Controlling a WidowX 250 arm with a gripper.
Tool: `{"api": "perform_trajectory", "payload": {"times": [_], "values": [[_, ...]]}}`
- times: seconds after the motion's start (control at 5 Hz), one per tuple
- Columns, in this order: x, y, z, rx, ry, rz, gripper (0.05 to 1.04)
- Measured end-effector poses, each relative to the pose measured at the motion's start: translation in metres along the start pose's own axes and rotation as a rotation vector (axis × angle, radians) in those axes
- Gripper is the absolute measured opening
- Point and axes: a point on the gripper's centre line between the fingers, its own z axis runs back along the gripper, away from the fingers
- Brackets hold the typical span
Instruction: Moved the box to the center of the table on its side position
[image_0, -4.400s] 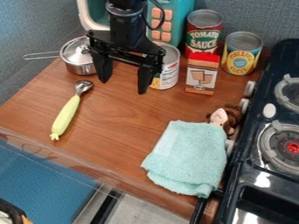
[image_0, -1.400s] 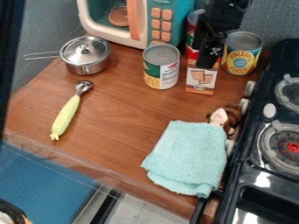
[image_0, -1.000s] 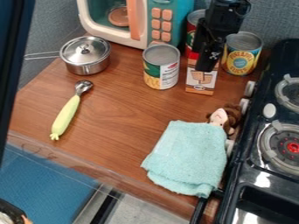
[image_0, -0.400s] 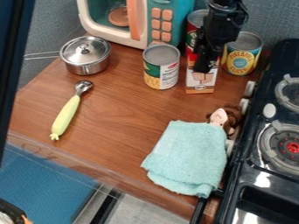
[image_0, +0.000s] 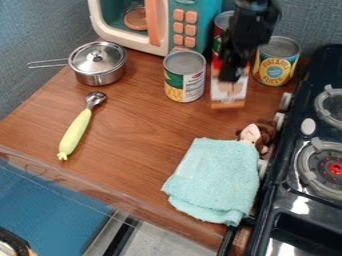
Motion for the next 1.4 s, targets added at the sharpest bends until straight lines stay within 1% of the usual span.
{"api": "perform_trajectory", "payload": {"times": [0.2, 0.4, 0.6, 0.8, 1.0, 1.2, 1.4], "values": [[-0.013, -0.011, 0.032, 0.047, -0.031, 0.019, 0.361], [-0.03, -0.029, 0.041, 0.069, -0.007, 0.033, 0.36], [-0.039, -0.054, 0.033, 0.082, 0.133, 0.009, 0.36], [-0.046, -0.067, 0.021, 0.107, 0.269, -0.005, 0.36], [-0.045, -0.074, 0.012, 0.15, 0.429, -0.031, 0.36], [-0.056, -0.072, -0.007, 0.169, 0.605, -0.03, 0.36], [-0.067, -0.067, -0.02, 0.201, 0.739, -0.026, 0.36]]}}
